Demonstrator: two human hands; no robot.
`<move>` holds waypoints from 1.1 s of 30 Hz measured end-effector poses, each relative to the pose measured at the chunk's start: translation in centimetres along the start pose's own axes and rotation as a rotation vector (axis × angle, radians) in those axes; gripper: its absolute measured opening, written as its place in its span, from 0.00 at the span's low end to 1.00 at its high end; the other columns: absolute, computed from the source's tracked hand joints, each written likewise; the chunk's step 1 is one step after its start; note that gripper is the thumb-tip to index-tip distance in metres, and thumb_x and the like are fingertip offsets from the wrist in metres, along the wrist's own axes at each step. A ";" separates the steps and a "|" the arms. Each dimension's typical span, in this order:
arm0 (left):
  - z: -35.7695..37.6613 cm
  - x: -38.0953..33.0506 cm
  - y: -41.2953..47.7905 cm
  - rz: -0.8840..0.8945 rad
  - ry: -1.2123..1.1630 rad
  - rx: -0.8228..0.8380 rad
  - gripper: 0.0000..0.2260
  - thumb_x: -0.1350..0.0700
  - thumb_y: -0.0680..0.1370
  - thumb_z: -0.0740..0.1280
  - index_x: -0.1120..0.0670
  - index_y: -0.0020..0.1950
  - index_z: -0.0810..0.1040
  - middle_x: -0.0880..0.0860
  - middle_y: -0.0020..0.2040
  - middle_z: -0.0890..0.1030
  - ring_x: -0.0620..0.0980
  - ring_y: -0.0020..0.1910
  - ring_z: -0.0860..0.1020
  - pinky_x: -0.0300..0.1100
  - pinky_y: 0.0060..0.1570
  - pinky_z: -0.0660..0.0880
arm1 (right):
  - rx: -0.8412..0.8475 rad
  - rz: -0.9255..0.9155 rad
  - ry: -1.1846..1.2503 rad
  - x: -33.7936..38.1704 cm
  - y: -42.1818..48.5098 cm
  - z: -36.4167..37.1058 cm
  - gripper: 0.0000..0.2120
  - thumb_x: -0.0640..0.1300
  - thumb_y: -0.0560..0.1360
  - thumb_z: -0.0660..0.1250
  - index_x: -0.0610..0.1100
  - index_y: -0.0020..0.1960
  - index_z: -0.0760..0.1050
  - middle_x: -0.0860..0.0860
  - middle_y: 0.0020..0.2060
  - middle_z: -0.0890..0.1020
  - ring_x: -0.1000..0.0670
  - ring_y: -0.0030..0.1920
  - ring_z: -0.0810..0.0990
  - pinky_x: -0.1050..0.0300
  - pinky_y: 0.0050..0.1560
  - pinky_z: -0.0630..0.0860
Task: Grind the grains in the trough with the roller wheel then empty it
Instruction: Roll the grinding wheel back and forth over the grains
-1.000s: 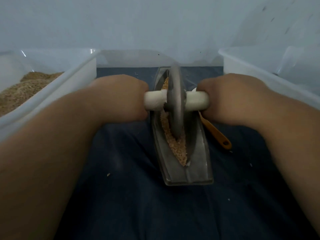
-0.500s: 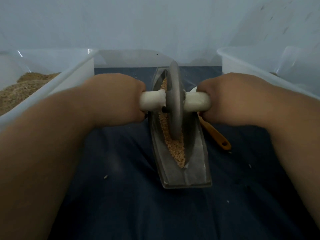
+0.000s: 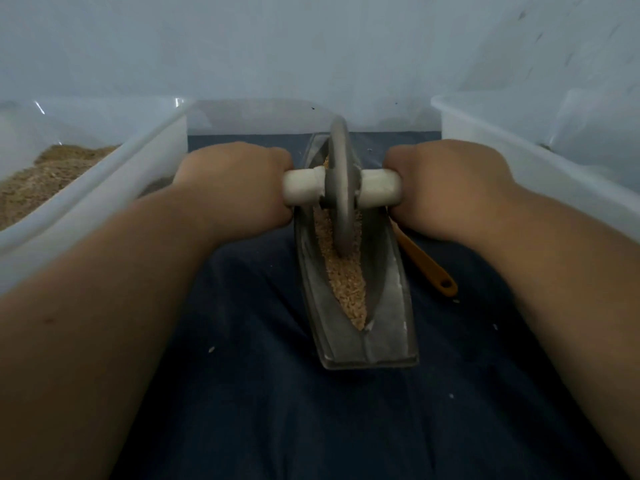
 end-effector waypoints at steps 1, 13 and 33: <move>0.0 0.0 0.2 -0.019 0.009 -0.034 0.10 0.42 0.70 0.66 0.44 0.44 0.70 0.45 0.34 0.70 0.51 0.35 0.71 0.45 0.36 0.70 | -0.031 0.013 -0.020 -0.1 0.3 0.2 0.10 0.52 0.69 0.66 0.53 0.39 0.65 0.55 0.30 0.71 0.55 0.29 0.66 0.61 0.28 0.59; -1.6 -0.3 -2.4 0.134 0.004 0.246 0.17 0.35 0.61 0.66 0.45 0.38 0.73 0.47 0.30 0.76 0.41 0.29 0.73 0.38 0.30 0.69 | 0.293 -0.113 0.120 0.2 -2.6 -2.4 0.08 0.58 0.65 0.67 0.57 0.39 0.71 0.57 0.30 0.76 0.58 0.32 0.74 0.59 0.31 0.71; 0.4 0.1 0.4 -0.026 0.059 -0.092 0.09 0.42 0.70 0.65 0.45 0.42 0.69 0.45 0.33 0.70 0.48 0.31 0.68 0.42 0.32 0.65 | -0.053 0.028 -0.002 -0.3 0.4 0.7 0.09 0.51 0.70 0.67 0.53 0.40 0.66 0.55 0.31 0.70 0.55 0.28 0.64 0.61 0.28 0.57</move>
Point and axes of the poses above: each hand's wrist, its own y-axis towards the middle knuckle, its own z-axis out of the palm, x = y × z, the point moved 5 cm from there along y, towards the middle knuckle
